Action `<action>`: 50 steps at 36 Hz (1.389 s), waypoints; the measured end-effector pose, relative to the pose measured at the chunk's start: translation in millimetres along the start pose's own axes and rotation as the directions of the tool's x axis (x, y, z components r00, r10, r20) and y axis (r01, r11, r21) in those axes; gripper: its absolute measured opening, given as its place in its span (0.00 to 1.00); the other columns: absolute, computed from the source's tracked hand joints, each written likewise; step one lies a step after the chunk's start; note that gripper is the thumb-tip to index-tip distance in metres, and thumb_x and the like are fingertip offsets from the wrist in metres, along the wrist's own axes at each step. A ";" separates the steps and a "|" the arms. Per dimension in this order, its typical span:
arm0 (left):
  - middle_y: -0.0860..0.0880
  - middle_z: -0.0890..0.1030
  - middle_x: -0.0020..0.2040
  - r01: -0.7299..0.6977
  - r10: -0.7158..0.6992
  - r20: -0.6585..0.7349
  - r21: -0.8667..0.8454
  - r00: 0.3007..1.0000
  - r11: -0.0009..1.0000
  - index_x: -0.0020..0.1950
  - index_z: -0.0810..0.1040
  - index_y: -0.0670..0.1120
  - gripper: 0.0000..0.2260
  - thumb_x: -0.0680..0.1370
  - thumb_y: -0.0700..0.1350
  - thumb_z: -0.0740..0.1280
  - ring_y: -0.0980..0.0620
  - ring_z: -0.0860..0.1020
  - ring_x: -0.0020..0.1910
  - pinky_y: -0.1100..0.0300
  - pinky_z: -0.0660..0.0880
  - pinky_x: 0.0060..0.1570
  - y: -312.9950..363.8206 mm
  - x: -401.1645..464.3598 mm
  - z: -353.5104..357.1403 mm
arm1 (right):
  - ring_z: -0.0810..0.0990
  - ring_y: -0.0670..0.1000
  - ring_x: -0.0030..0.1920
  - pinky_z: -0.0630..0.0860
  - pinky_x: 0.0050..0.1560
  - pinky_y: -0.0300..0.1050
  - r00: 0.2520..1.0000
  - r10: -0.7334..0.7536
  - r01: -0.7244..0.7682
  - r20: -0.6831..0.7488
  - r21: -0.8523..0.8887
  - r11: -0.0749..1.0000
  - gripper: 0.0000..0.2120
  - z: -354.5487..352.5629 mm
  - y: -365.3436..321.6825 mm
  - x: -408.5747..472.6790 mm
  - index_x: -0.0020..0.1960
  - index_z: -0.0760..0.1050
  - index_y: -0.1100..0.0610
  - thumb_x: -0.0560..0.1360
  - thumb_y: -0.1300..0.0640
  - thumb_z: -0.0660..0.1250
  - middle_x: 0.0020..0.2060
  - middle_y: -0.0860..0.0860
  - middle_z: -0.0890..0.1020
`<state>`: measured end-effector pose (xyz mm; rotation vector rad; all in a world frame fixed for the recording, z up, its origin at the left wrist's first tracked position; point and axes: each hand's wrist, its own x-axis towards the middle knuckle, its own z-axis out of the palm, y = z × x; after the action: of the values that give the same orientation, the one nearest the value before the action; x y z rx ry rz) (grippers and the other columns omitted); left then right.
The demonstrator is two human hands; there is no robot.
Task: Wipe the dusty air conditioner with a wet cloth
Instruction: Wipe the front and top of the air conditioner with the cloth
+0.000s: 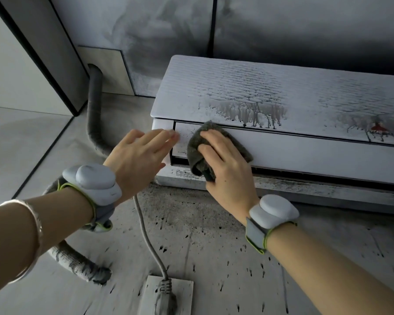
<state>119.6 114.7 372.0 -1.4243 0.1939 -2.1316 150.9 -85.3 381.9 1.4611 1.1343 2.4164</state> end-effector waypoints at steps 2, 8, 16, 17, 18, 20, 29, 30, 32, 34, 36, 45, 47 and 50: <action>0.45 0.77 0.61 -0.007 0.007 0.016 -0.007 1.000 1.000 0.66 0.74 0.40 0.32 0.64 0.46 0.77 0.48 0.75 0.57 0.55 0.66 0.48 -1.5 -0.1 -2.0 | 0.69 0.57 0.65 0.70 0.64 0.55 0.994 -0.094 0.097 0.055 -0.053 0.994 0.23 -0.3 5.2 -11.5 0.52 0.78 0.63 0.57 0.65 0.74 0.60 0.60 0.78; 0.46 0.77 0.61 -0.032 0.032 0.042 0.006 0.999 0.999 0.66 0.74 0.40 0.33 0.63 0.47 0.77 0.48 0.76 0.56 0.56 0.64 0.48 -7.5 1.8 -5.5 | 0.68 0.55 0.65 0.65 0.65 0.55 0.995 -0.088 0.093 0.053 -0.111 0.989 0.27 -11.5 21.6 -20.3 0.53 0.78 0.62 0.54 0.67 0.76 0.60 0.59 0.78; 0.47 0.76 0.62 -0.010 0.012 0.065 -0.019 0.998 1.000 0.64 0.76 0.41 0.32 0.62 0.48 0.78 0.49 0.77 0.57 0.56 0.71 0.45 -2.2 0.3 -5.2 | 0.75 0.59 0.62 0.73 0.60 0.54 1.000 0.002 -0.003 0.017 0.033 0.999 0.22 5.2 -15.0 14.3 0.50 0.78 0.63 0.56 0.66 0.75 0.58 0.59 0.79; 0.47 0.76 0.63 -0.010 0.011 0.073 -0.016 0.997 1.000 0.65 0.75 0.41 0.32 0.63 0.49 0.77 0.49 0.77 0.57 0.56 0.70 0.45 -3.0 0.2 -5.6 | 0.75 0.59 0.62 0.73 0.61 0.54 0.999 -0.024 0.023 0.041 0.029 0.999 0.23 6.8 -15.7 11.8 0.50 0.78 0.63 0.55 0.65 0.76 0.59 0.59 0.79; 0.47 0.76 0.63 -0.013 0.014 0.081 -0.013 0.997 1.000 0.66 0.74 0.41 0.32 0.64 0.49 0.77 0.49 0.77 0.58 0.55 0.70 0.46 -4.1 -0.4 -6.2 | 0.76 0.59 0.62 0.72 0.61 0.54 0.996 -0.054 0.053 0.065 0.020 0.998 0.24 7.4 -15.4 7.8 0.51 0.78 0.63 0.55 0.65 0.76 0.59 0.59 0.79; 0.47 0.76 0.64 -0.023 0.024 0.091 -0.012 0.996 1.000 0.68 0.73 0.42 0.33 0.65 0.49 0.75 0.49 0.77 0.58 0.54 0.72 0.46 -6.8 -0.8 -6.5 | 0.76 0.59 0.62 0.69 0.63 0.54 0.988 -0.116 0.119 0.107 -0.020 0.993 0.26 5.8 -10.3 -0.4 0.51 0.79 0.62 0.54 0.65 0.77 0.59 0.59 0.79; 0.48 0.75 0.66 -0.044 0.046 0.112 -0.017 0.993 0.999 0.67 0.73 0.43 0.31 0.66 0.51 0.73 0.52 0.73 0.61 0.55 0.68 0.49 -12.7 -0.6 -6.7 | 0.76 0.58 0.62 0.70 0.62 0.50 0.999 -0.023 0.023 0.029 0.006 1.000 0.23 1.1 -9.4 14.1 0.51 0.78 0.62 0.56 0.66 0.75 0.58 0.58 0.79; 0.48 0.74 0.66 -0.044 0.046 0.108 -0.022 0.993 0.999 0.65 0.74 0.43 0.30 0.66 0.50 0.74 0.52 0.72 0.61 0.54 0.70 0.48 -12.2 -1.0 -6.1 | 0.76 0.58 0.62 0.70 0.62 0.50 1.000 0.001 -0.001 0.019 0.029 1.000 0.22 3.1 -13.0 19.2 0.50 0.78 0.62 0.56 0.67 0.74 0.58 0.58 0.79; 0.47 0.74 0.66 -0.037 0.040 0.101 -0.030 0.994 0.999 0.62 0.76 0.42 0.28 0.65 0.50 0.74 0.52 0.68 0.61 0.54 0.74 0.46 -9.7 -2.6 -4.5 | 0.75 0.58 0.62 0.70 0.63 0.50 1.000 0.021 -0.022 0.007 0.052 0.998 0.21 7.6 -18.3 23.5 0.49 0.77 0.63 0.56 0.67 0.74 0.58 0.58 0.79; 0.47 0.74 0.66 -0.030 0.033 0.102 -0.030 0.994 0.999 0.62 0.76 0.42 0.27 0.65 0.50 0.74 0.51 0.68 0.61 0.54 0.74 0.46 -9.3 -3.2 -4.7 | 0.74 0.58 0.63 0.71 0.62 0.50 1.000 0.002 -0.003 0.023 0.053 0.999 0.21 9.0 -19.3 22.3 0.49 0.77 0.63 0.57 0.66 0.74 0.59 0.58 0.78; 0.47 0.73 0.66 -0.032 0.035 0.116 -0.025 0.993 0.999 0.64 0.75 0.42 0.29 0.66 0.51 0.74 0.51 0.69 0.61 0.54 0.74 0.47 -10.6 -3.0 -5.2 | 0.75 0.57 0.62 0.72 0.62 0.49 0.997 -0.063 0.062 0.052 0.030 0.998 0.20 6.6 -14.6 17.0 0.50 0.78 0.62 0.57 0.65 0.74 0.58 0.57 0.79; 0.47 0.71 0.70 -0.137 0.145 0.128 -0.065 0.981 0.988 0.69 0.72 0.46 0.33 0.65 0.50 0.75 0.49 0.73 0.66 0.50 0.74 0.55 -28.5 6.7 -13.1 | 0.77 0.57 0.60 0.72 0.59 0.45 0.998 -0.045 0.044 0.043 0.026 0.999 0.19 -5.4 -2.8 20.7 0.50 0.78 0.62 0.59 0.65 0.70 0.57 0.56 0.80; 0.48 0.71 0.70 -0.153 0.164 0.144 -0.084 0.976 0.985 0.68 0.73 0.46 0.32 0.65 0.49 0.76 0.49 0.74 0.65 0.50 0.75 0.54 -30.7 9.9 -14.8 | 0.78 0.56 0.59 0.74 0.57 0.44 1.000 0.013 -0.014 0.020 0.066 0.998 0.19 -3.6 -9.2 27.3 0.49 0.77 0.62 0.58 0.65 0.70 0.56 0.55 0.80; 0.51 0.68 0.72 -0.165 0.178 0.179 -0.082 0.968 0.983 0.70 0.71 0.48 0.28 0.71 0.50 0.70 0.53 0.70 0.68 0.53 0.71 0.60 -34.1 13.6 -16.2 | 0.77 0.56 0.61 0.75 0.56 0.45 1.000 0.009 -0.011 0.022 0.105 0.994 0.17 4.1 -17.3 27.2 0.48 0.77 0.62 0.58 0.65 0.69 0.57 0.55 0.79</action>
<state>88.8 132.9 390.3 -1.5756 0.3075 -1.8568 134.9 -58.9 391.6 1.5225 1.2698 2.3747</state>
